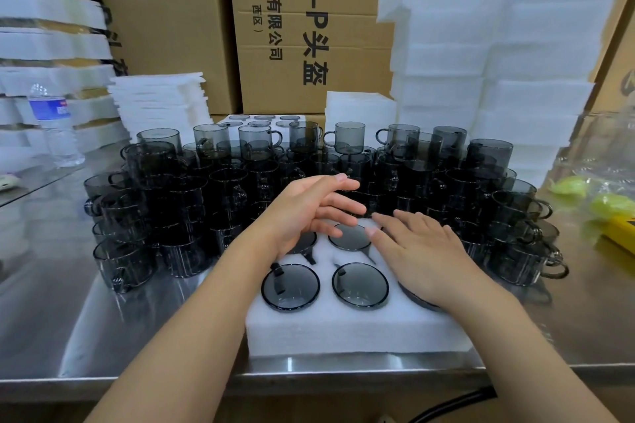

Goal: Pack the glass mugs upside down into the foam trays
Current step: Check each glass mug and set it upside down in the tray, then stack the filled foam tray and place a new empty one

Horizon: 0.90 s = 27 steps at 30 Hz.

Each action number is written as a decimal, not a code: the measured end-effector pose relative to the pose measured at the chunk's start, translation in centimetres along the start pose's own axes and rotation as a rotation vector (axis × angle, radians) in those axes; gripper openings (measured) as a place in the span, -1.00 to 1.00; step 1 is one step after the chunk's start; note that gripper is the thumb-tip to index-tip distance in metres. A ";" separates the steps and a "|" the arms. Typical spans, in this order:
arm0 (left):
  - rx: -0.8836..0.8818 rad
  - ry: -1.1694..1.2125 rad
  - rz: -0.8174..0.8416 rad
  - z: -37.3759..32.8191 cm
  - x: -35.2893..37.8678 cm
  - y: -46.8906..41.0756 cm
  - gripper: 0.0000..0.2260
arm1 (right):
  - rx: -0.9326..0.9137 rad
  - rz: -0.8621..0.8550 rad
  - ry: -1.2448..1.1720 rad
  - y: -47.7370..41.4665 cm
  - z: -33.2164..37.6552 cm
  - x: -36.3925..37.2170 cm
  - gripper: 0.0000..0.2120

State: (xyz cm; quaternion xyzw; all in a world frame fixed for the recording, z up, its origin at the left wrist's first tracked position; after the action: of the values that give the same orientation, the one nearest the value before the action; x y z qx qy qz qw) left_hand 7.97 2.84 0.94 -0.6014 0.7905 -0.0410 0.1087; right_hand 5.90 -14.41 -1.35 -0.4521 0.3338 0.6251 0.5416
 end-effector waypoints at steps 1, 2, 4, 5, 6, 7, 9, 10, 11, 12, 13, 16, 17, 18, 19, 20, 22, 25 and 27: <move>0.007 -0.002 -0.018 0.0 0.0 0.0 -0.70 | 0.004 -0.009 0.020 0.0 0.0 0.1 -0.48; 0.018 0.001 -0.045 -0.1 0.1 0.1 -0.75 | 0.004 -0.021 0.034 0.1 0.1 0.0 -0.50; 0.043 0.013 -0.119 -0.6 0.0 0.6 -0.83 | 0.010 -0.076 0.042 0.3 0.3 -0.1 -0.54; 0.061 0.012 -0.165 -0.9 -0.2 1.1 -0.84 | 0.004 -0.130 0.055 0.5 0.4 -0.3 -0.55; 0.081 0.006 -0.211 -1.2 -0.5 1.8 -0.85 | -0.011 -0.200 0.076 0.8 0.5 -0.7 -0.57; 0.098 -0.025 -0.267 -1.3 -0.9 2.7 -0.85 | -0.028 -0.263 0.081 1.2 0.5 -1.0 -0.57; 0.107 -0.168 -0.412 -0.9 -1.9 5.2 -0.86 | -0.029 -0.306 -0.039 2.3 -0.1 -1.6 -0.54; 0.088 -0.254 -0.492 -0.5 -2.5 6.8 -0.85 | -0.006 -0.279 -0.164 3.0 -0.7 -1.8 -0.50; 0.041 -0.337 -0.564 -0.1 -3.1 8.5 -0.81 | 0.028 -0.236 -0.303 3.9 -1.4 -1.8 -0.43; -0.027 -0.407 -0.598 0.4 -3.6 10.2 -0.72 | 0.054 -0.187 -0.423 4.8 -2.1 -2.0 -0.33; -0.115 -0.445 -0.566 0.9 -3.6 11.7 -0.52 | 0.074 -0.131 -0.508 5.8 -2.5 -2.0 -0.23; -0.271 -0.355 -0.201 1.4 -1.6 15.0 -0.21 | 0.009 0.062 -0.526 8.5 -2.1 -1.8 -0.14; -0.255 -0.351 -0.101 1.1 -0.7 15.4 -0.21 | -0.027 0.098 -0.462 9.0 -1.7 -1.9 -0.10; -0.218 -0.422 -0.077 0.7 -0.2 15.7 -0.16 | -0.056 0.104 -0.396 9.4 -1.4 -2.1 -0.06; -0.191 -0.524 -0.119 0.3 -0.3 16.0 -0.09 | -0.074 0.083 -0.337 9.7 -0.9 -2.5 -0.05; -0.172 -0.628 -0.181 -0.7 -0.7 16.1 -0.04 | -0.084 0.045 -0.301 9.8 -0.4 -3.2 -0.06; -0.136 -0.767 -0.278 -3.2 -1.8 16.2 -0.07 | -0.112 -0.060 -0.306 10.0 0.8 -4.8 -0.17; 0.043 -0.915 -0.391 -8.2 -3.5 15.8 -0.34 | -0.239 -0.277 -0.351 9.7 2.6 -7.8 -0.39; 0.155 -1.020 -0.457 -11.9 -5.3 14.0 -0.51 | -0.340 -0.409 -0.372 8.2 4.6 -10.5 -0.56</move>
State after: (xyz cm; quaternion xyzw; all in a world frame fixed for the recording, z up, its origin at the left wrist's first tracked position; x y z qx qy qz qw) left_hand -6.54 10.97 10.40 -0.6910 0.4823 0.1744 0.5094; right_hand -3.06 -15.76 9.48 -0.4718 0.0218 0.6222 0.6244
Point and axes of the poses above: each hand's wrist, its own y-axis away from the middle knuckle, its own x-axis out of the palm, z = x × y, the point moved 3 cm from there along -y, towards the middle knuckle, and after that the axes turned 6 degrees about -y, right-handed, at the moved point
